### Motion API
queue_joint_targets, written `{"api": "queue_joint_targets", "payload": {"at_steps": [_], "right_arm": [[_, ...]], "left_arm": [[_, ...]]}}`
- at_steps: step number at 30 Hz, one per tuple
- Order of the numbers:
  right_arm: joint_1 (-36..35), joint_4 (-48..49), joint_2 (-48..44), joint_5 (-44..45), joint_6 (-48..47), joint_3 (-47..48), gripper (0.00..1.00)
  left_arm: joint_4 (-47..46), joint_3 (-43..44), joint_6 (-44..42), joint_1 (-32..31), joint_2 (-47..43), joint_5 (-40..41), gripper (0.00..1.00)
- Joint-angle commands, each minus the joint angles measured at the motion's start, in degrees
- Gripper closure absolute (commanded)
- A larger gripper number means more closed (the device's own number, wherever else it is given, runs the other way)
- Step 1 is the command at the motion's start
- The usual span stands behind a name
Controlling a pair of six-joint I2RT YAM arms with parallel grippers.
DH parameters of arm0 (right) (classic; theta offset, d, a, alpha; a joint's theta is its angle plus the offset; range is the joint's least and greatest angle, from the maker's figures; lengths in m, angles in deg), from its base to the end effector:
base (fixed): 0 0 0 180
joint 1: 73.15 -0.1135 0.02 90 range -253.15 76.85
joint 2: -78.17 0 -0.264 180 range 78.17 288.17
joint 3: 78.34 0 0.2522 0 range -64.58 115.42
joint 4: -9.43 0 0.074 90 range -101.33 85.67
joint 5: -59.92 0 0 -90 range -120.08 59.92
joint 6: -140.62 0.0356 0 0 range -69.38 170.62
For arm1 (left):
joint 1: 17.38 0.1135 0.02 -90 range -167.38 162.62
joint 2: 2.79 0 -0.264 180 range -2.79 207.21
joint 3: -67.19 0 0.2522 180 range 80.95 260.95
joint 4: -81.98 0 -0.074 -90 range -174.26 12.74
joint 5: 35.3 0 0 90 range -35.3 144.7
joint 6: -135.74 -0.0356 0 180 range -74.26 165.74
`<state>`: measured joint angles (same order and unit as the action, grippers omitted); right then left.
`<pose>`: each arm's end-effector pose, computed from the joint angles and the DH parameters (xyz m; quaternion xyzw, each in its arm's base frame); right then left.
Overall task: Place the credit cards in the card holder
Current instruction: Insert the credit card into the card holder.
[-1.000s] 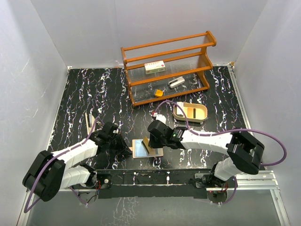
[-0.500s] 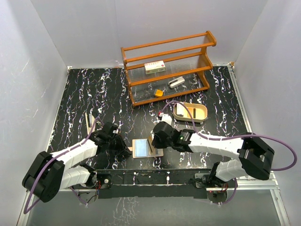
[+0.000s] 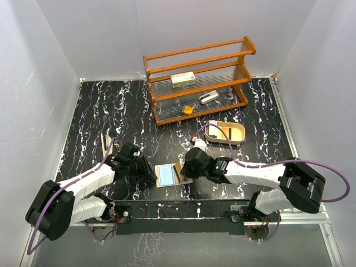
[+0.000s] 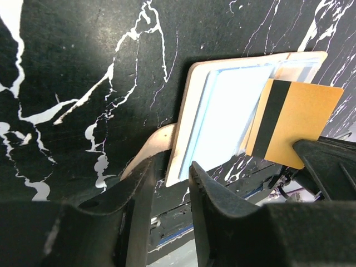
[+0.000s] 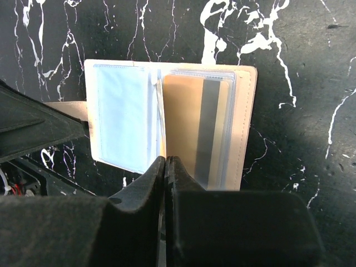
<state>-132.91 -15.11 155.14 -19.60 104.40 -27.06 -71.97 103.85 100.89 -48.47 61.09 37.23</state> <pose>0.1353 0.2192 0.1776 -0.0178 0.9368 0.2363 0.2575 0.1594 -0.1086 0.1487 -0.1487 0.9274 -0.3181 0.1288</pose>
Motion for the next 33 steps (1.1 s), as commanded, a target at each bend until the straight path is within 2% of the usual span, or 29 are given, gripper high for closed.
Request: {"api": "queue_joint_targets", "payload": {"at_steps": [1, 4, 15, 24, 33], "right_arm": [[0.40, 4.90, 1.16, -1.16, 1.34, -1.13, 1.00], [0.44, 6.37, 0.19, -1.65, 2.00, -2.20, 1.00], [1.18, 6.65, -3.41, -1.90, 1.27, -1.35, 1.00], [4.61, 16.93, -1.03, -8.53, 2.05, -7.53, 1.00], [6.70, 20.98, -1.21, -11.70, 2.21, -10.96, 1.00]], "left_arm": [[-2.16, -0.41, 0.86, -0.03, 1.06, -2.91, 0.70], [-2.75, -1.27, 0.92, -0.07, 1.68, -2.94, 0.71], [-1.39, -0.91, -0.84, -0.04, 3.41, -0.28, 0.89], [-1.40, -0.69, -1.48, -0.09, 4.53, -0.36, 1.00], [-0.81, -0.02, -2.67, -0.06, 6.08, 0.54, 1.00]]}}
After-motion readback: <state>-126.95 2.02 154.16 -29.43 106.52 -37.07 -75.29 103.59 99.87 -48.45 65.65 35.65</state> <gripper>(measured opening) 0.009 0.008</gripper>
